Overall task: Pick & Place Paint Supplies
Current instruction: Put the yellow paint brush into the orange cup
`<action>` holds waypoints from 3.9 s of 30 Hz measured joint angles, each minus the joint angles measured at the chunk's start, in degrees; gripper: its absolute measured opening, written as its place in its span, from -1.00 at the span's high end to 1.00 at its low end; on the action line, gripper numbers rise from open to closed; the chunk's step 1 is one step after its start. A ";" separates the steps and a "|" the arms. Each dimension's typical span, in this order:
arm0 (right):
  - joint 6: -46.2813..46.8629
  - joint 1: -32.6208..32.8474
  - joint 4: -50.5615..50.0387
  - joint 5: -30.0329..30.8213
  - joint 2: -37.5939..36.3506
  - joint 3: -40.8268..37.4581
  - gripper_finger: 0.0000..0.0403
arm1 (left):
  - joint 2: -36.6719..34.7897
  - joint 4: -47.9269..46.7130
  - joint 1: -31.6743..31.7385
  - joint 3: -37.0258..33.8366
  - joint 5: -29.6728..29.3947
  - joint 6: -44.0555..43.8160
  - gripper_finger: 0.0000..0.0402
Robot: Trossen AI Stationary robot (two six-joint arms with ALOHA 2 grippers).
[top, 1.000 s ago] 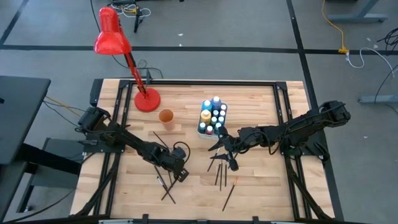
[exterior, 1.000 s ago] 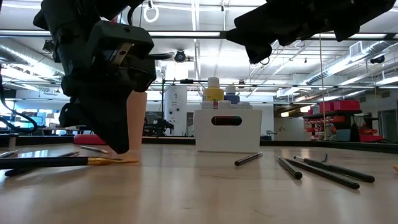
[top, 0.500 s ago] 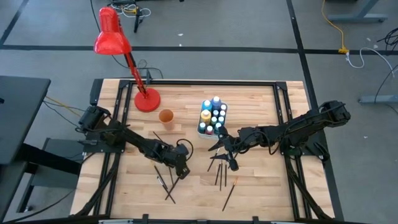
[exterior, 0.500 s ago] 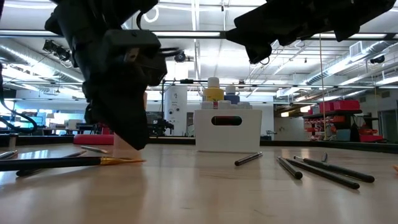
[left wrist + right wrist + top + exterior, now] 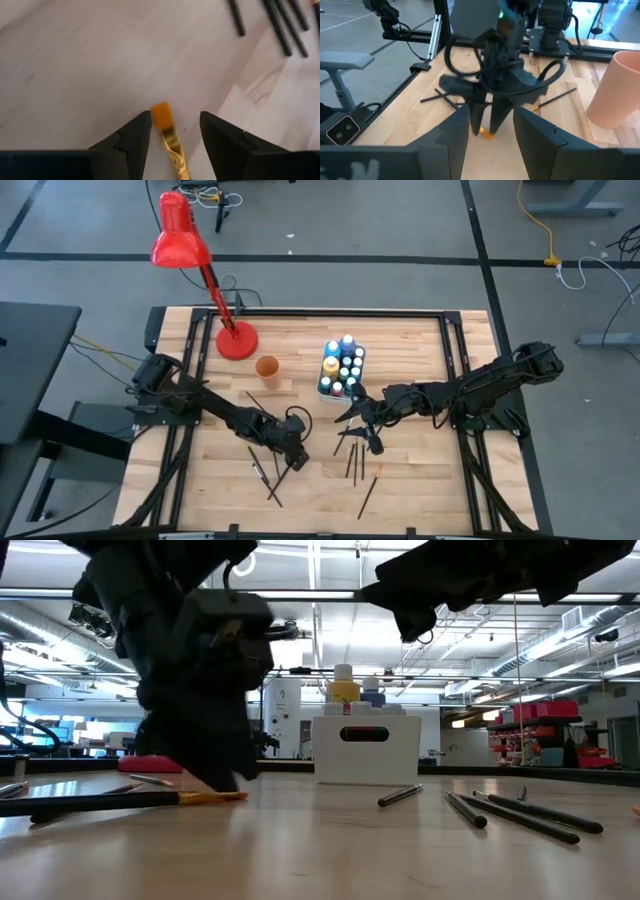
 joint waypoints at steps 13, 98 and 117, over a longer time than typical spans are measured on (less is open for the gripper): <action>-0.68 0.00 0.83 0.00 1.16 0.00 0.22 | 2.89 1.28 0.02 0.13 -0.11 10.63 0.31; 3.08 0.50 -3.74 -0.05 1.16 0.01 0.22 | -27.75 -5.55 20.47 -0.31 -58.21 60.66 0.99; 3.04 0.96 -3.99 0.00 1.16 0.02 0.22 | -15.68 -6.74 19.91 -0.38 -59.61 51.92 0.84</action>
